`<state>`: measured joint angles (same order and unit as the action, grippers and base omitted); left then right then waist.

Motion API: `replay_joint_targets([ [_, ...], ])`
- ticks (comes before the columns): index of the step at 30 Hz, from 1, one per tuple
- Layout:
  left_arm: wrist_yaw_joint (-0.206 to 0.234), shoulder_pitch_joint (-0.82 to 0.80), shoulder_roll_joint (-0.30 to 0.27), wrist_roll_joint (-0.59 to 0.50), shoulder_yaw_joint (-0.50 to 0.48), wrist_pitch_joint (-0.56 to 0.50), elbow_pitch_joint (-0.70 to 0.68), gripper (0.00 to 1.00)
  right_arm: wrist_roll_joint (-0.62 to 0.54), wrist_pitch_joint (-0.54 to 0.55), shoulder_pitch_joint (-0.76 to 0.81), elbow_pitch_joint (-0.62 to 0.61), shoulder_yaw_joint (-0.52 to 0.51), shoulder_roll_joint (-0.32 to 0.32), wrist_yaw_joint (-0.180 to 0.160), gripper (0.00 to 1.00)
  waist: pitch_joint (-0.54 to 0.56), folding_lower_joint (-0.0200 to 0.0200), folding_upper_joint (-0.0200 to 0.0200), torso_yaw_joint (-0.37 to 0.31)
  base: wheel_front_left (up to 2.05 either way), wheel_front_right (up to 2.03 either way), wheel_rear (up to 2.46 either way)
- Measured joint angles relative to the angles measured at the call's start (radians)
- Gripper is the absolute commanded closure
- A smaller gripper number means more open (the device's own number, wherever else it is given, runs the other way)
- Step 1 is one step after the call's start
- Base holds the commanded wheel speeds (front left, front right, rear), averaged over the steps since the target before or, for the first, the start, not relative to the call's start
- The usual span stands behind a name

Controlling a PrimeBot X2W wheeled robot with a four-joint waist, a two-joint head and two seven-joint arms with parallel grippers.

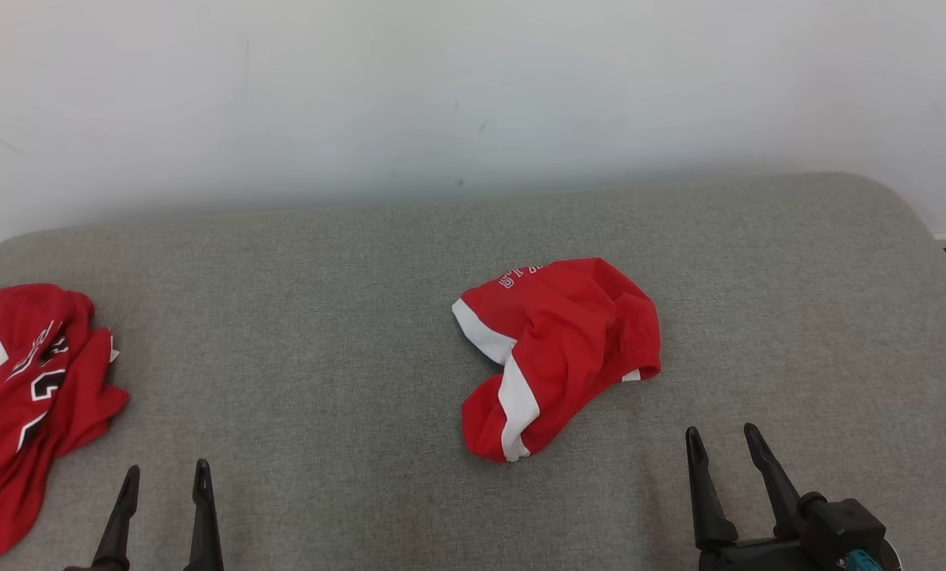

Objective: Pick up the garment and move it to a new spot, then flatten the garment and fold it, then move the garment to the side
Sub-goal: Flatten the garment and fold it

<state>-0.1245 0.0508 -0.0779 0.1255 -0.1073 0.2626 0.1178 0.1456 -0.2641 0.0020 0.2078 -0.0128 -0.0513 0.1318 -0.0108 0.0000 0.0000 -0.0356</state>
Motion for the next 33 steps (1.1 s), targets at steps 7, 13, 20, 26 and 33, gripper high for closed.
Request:
replay_joint_targets([
  [7,-0.001,-0.002,0.004,-0.004,0.0,0.0,0.005,0.0,0.002,0.0,0.001,0.002,-0.002,0.0,0.0,0.0,-0.005,0.0,0.0,0.003,0.0,0.0,0.0],
  [13,-0.005,-0.009,0.004,-0.005,-0.002,0.0,0.008,0.0,0.002,0.0,0.002,0.002,-0.003,0.0,0.0,0.0,-0.008,0.0,0.0,0.006,0.0,0.0,0.0],
  [20,-0.005,-0.008,0.005,-0.007,-0.004,0.0,0.008,0.0,0.002,0.0,0.003,0.005,-0.003,0.0,0.0,0.0,-0.007,0.0,0.0,0.007,0.0,0.0,0.0],
  [26,-0.007,-0.008,0.009,-0.008,-0.005,0.0,0.003,0.0,0.002,0.0,0.003,0.012,-0.003,0.0,0.0,0.0,-0.004,0.0,0.0,0.011,0.0,0.0,0.0],
  [33,-0.007,-0.017,0.01,-0.005,0.016,0.0,0.006,0.0,-0.029,0.0,-0.048,0.018,0.017,0.0,0.0,0.0,-0.002,0.0,0.0,0.036,0.0,0.0,0.0],
])
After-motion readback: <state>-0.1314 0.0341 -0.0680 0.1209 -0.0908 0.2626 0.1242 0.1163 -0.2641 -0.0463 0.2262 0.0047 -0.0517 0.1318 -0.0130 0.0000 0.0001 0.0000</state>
